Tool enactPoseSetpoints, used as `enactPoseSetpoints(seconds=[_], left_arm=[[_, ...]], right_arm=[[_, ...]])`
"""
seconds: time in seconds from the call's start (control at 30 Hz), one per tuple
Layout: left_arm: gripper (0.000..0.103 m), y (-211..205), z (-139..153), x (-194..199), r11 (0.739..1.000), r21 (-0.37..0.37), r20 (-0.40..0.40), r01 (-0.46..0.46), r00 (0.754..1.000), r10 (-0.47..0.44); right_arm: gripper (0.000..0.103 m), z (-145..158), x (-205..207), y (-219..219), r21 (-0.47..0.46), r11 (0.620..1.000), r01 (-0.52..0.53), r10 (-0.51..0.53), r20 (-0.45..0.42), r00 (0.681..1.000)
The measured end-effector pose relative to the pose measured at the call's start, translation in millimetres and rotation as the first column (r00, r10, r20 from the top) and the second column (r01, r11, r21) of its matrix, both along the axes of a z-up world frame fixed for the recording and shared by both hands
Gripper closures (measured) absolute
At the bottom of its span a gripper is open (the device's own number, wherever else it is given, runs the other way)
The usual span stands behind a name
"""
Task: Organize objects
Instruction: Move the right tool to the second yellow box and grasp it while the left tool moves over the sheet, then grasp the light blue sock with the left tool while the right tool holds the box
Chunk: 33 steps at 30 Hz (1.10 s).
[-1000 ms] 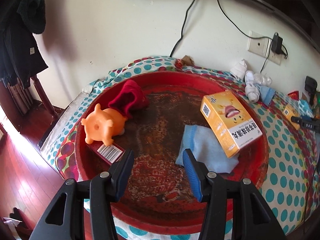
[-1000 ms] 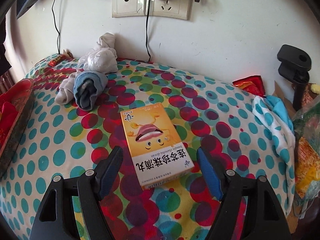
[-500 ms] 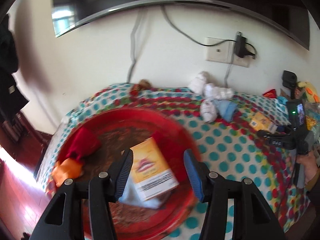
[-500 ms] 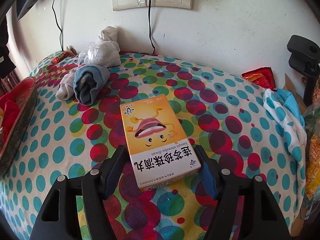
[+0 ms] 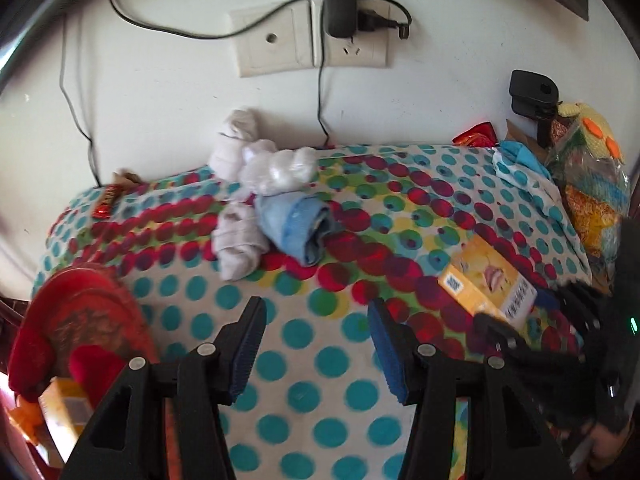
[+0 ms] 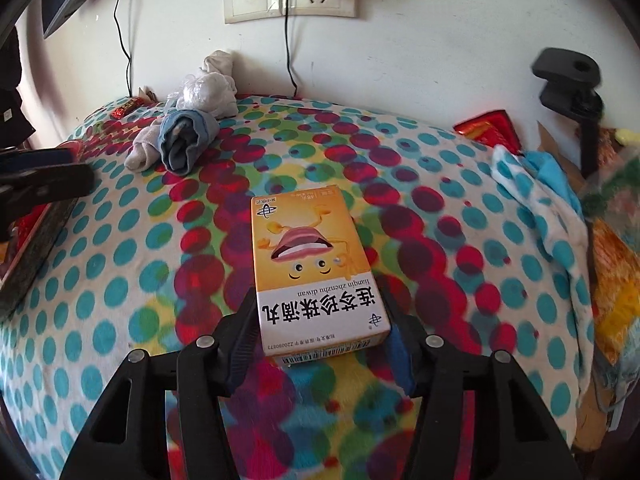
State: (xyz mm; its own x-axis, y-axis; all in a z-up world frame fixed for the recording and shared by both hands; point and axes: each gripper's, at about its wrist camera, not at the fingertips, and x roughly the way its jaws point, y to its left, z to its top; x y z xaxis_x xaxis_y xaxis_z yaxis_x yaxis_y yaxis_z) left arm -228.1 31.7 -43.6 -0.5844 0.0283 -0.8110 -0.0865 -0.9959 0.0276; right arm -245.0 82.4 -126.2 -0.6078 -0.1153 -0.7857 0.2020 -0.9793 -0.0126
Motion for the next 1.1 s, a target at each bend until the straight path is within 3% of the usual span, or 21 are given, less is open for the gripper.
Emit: enactPoseSetpoints(seconds=[0.07, 0.33, 0.57, 0.67, 0.7, 0.73, 0.77, 0.97, 1.1], left_arm=[[0.049, 2, -4, -12, 1.000, 0.019, 0.005, -0.010, 1.000, 0.010], [0.049, -9, -12, -78, 0.991, -0.021, 0.002, -0.131, 0.991, 0.131], [0.049, -14, -31, -109, 0.991, -0.021, 0.058, -0.135, 0.989, 0.136], [0.051, -17, -33, -109, 0.992, 0.000, 0.041, -0.127, 0.991, 0.127], [0.055, -19, -33, -106, 0.992, 0.015, 0.036, -0.124, 0.992, 0.123], [0.067, -19, -33, -105, 0.993, 0.009, 0.032, -0.121, 0.992, 0.120], [0.072, -19, -33, -104, 0.993, 0.002, 0.031, -0.118, 0.993, 0.118], [0.076, -33, -28, -86, 0.989, 0.085, 0.027, -0.124, 0.992, 0.122], [0.076, -32, -23, -69, 0.989, 0.094, 0.019, -0.112, 0.994, 0.111]], right_arm=[[0.049, 0, 1, 0, -0.003, 1.000, 0.006, -0.006, 0.001, 1.000], [0.048, -1, 0, -4, -0.003, 1.000, 0.007, -0.007, 0.001, 1.000], [0.045, -1, -2, -1, -0.005, 1.000, 0.004, -0.004, 0.001, 1.000], [0.045, -1, -1, 0, -0.005, 1.000, 0.005, -0.005, 0.001, 1.000], [0.045, -1, -2, 0, -0.007, 1.000, 0.005, -0.005, 0.001, 1.000], [0.045, -1, -2, 0, -0.008, 1.000, 0.005, -0.005, 0.001, 1.000], [0.045, -1, -2, 0, -0.007, 1.000, 0.006, -0.006, 0.001, 1.000], [0.045, -1, -2, 0, -0.006, 1.000, 0.006, -0.006, 0.000, 1.000], [0.045, -1, -3, 1, -0.009, 1.000, 0.006, -0.006, 0.000, 1.000]])
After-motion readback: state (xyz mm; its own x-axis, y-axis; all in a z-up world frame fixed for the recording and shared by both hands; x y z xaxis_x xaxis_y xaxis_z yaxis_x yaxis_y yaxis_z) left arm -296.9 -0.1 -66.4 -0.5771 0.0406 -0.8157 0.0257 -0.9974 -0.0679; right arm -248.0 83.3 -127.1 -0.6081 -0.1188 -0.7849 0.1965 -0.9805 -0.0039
